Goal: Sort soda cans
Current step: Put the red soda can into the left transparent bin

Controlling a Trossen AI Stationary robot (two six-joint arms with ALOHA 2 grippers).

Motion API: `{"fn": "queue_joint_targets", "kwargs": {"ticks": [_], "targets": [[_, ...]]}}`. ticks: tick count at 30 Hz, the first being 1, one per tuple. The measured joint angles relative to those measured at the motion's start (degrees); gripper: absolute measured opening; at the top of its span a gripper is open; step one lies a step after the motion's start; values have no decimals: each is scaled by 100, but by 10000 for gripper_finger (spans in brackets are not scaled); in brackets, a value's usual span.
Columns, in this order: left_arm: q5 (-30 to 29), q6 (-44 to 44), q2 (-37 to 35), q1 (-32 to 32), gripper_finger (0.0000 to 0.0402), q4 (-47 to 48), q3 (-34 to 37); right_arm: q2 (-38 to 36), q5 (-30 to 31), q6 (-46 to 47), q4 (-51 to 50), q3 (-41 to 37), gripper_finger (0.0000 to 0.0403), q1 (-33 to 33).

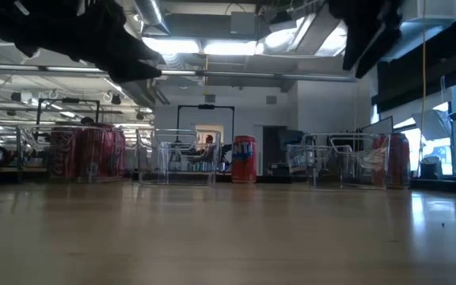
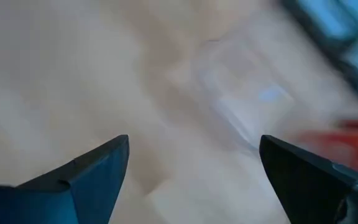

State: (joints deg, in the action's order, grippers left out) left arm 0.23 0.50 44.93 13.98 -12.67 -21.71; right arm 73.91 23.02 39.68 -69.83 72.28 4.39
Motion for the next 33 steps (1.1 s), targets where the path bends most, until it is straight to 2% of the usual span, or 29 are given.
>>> {"fn": "queue_joint_targets", "kwargs": {"ticks": [5,12,15,22,33], "targets": [[0,-73,29,-11,349,-52,-2,2,320,207,-352,10,360,-1027],[0,-262,28,-11,349,-54,-2,4,330,-426,-117,10,360,-2711],[0,-268,28,-11,349,-55,-2,7,131,-770,-37,10,360,-3105],[0,-222,28,-9,349,-61,-2,9,472,-1149,443,10,360,-3926],[0,-202,28,-7,349,-64,-4,415,-73,-1330,871,10,360,-5847]]}}
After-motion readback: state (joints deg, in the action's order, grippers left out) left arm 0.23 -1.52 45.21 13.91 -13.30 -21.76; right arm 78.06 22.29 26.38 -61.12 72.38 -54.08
